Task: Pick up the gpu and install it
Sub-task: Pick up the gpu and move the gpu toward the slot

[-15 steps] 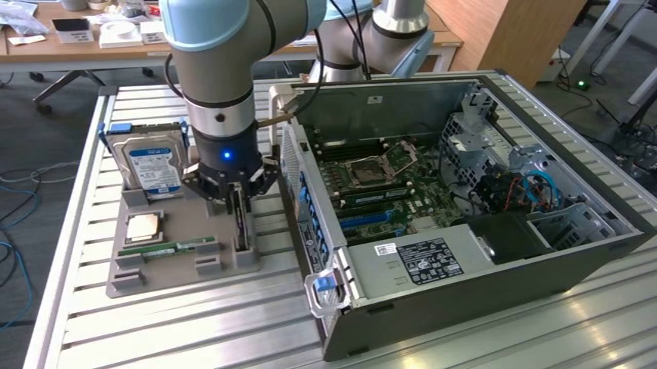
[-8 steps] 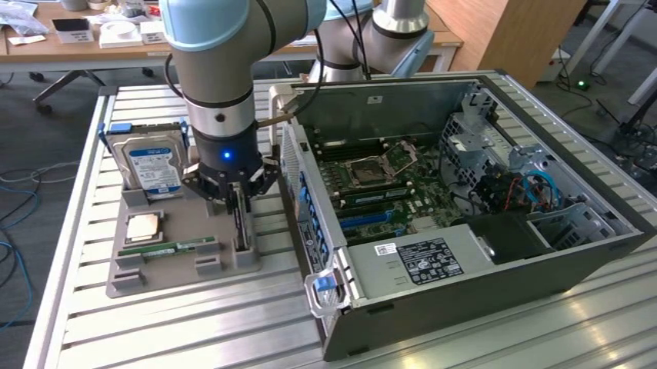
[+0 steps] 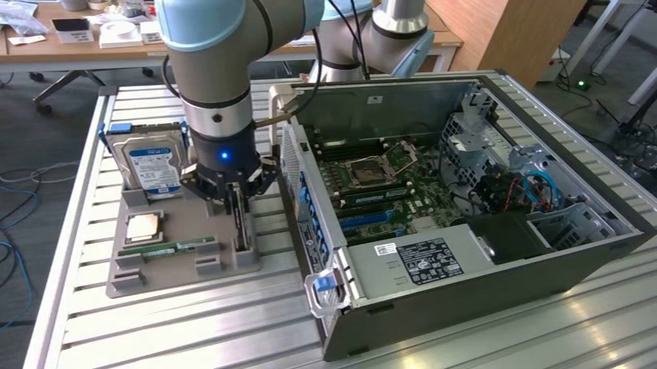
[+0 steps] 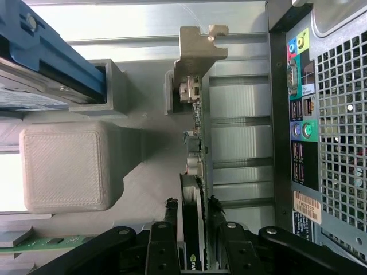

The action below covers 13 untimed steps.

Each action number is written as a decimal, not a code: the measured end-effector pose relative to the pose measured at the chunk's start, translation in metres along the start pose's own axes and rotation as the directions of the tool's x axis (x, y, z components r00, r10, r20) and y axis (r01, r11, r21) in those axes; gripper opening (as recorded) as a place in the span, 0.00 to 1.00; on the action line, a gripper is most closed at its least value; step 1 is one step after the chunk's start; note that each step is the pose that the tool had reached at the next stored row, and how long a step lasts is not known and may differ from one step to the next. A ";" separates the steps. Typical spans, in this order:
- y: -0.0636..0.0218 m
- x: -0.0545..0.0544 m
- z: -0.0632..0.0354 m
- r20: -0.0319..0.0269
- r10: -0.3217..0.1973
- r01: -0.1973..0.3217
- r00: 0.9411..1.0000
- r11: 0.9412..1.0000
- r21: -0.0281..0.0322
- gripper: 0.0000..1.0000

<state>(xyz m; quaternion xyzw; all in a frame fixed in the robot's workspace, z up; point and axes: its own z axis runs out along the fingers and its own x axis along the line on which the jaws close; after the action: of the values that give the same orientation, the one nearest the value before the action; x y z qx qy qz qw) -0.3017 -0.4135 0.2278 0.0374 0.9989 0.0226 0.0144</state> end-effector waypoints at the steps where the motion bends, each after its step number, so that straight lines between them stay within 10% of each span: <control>1: 0.0000 0.000 0.0000 0.000 0.000 0.000 1.000 1.000 0.000 0.35; 13: -0.0020 -0.001 -0.0029 0.000 0.000 0.000 1.000 1.000 0.001 0.35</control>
<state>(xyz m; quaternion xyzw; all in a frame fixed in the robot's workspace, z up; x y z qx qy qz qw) -0.3011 -0.4157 0.2307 0.0374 0.9990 0.0219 0.0145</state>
